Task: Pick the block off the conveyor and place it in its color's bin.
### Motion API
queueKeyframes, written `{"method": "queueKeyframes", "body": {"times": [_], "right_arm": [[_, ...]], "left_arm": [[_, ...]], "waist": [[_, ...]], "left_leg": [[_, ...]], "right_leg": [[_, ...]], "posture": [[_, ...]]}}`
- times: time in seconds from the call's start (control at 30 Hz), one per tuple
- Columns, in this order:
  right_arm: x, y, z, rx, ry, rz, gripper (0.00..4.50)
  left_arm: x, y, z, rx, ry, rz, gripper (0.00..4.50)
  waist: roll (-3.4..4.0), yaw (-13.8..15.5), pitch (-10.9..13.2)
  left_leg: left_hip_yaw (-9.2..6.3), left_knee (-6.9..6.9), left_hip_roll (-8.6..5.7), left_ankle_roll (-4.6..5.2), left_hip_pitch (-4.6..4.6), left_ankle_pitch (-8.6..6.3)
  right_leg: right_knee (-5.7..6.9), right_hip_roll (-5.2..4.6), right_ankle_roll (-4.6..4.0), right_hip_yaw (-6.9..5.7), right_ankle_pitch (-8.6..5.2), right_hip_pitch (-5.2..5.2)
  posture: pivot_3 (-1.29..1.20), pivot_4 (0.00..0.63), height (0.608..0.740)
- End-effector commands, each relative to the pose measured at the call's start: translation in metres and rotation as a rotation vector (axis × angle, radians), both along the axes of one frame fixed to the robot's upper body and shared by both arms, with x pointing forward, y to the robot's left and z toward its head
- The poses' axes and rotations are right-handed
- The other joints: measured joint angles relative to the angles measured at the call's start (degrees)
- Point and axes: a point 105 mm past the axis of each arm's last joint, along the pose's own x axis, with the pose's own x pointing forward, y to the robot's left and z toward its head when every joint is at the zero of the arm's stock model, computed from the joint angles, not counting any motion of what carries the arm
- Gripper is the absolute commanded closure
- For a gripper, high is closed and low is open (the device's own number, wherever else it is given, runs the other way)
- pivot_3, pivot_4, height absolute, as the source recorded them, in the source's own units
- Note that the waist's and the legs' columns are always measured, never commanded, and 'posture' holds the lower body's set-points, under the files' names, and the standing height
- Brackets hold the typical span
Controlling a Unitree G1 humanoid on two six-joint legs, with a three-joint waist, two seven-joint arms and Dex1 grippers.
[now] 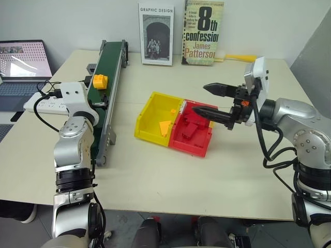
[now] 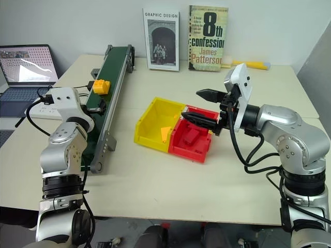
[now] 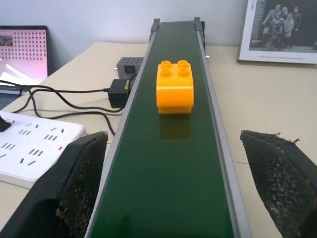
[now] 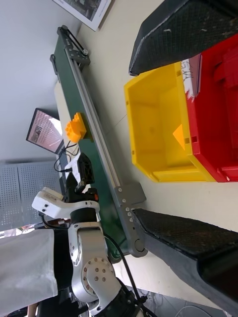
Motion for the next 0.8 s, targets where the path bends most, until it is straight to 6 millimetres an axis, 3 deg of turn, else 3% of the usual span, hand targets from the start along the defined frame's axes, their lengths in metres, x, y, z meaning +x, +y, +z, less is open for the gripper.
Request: {"method": "queueKeyframes", "body": {"times": [0.03, 0.33, 0.8], "right_arm": [[-0.007, 0.001, 0.011, 0.004, -0.046, 0.012, 0.00], [-0.006, 0.000, 0.012, 0.003, -0.041, 0.009, 0.00], [-0.002, -0.002, 0.011, -0.004, -0.047, -0.005, 0.00]], "left_arm": [[-0.001, 0.003, 0.014, 0.006, -0.049, 0.023, 0.02], [-0.003, 0.006, 0.008, -0.027, -0.032, 0.020, 0.02], [-0.011, 0.006, -0.005, -0.093, 0.008, 0.024, 2.48]], "waist": [[0.00, 0.0, 0.0], [0.00, 0.0, 0.0], [0.00, 0.0, 0.0]], "left_leg": [[0.00, 0.00, 0.00, 0.00, 0.00, 0.00], [0.00, 0.00, 0.00, 0.00, -0.01, 0.00], [0.00, 0.00, 0.01, 0.00, 0.00, 0.00]], "right_leg": [[0.00, 0.00, 0.00, 0.00, 0.00, 0.00], [0.00, 0.00, 0.00, 0.00, 0.00, 0.00], [-0.01, 0.00, 0.00, 0.00, 0.00, 0.00]], "posture": [[0.00, 0.150, 0.740], [0.00, 0.150, 0.740], [0.00, 0.150, 0.740]]}}
